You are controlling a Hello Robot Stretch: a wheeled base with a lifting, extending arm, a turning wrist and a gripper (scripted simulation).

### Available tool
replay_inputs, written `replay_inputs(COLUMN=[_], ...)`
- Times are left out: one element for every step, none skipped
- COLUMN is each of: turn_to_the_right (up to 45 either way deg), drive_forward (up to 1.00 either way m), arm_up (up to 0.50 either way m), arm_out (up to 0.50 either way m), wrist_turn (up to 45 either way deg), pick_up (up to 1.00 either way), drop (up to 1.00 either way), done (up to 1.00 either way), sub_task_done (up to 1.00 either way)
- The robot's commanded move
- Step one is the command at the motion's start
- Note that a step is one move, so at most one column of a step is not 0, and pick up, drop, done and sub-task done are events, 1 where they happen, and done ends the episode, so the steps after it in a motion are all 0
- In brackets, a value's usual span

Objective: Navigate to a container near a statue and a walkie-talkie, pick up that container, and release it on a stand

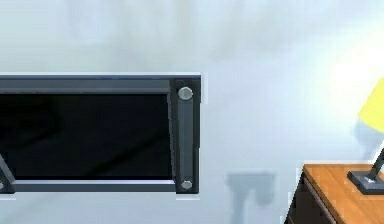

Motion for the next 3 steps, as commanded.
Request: replay_inputs(turn_to_the_right=[9.0, 0.0, 0.0], drive_forward=[0.0, 0.0, 0.0], arm_up=[0.0, 0.5, 0.34], arm_out=[0.0, 0.0, 0.0], wrist_turn=[0.0, 0.0, 0.0], pick_up=[0.0, 0.0, 0.0], drop=[0.0, 0.0, 0.0], done=[0.0, 0.0, 0.0], sub_task_done=[0.0, 0.0, 0.0])
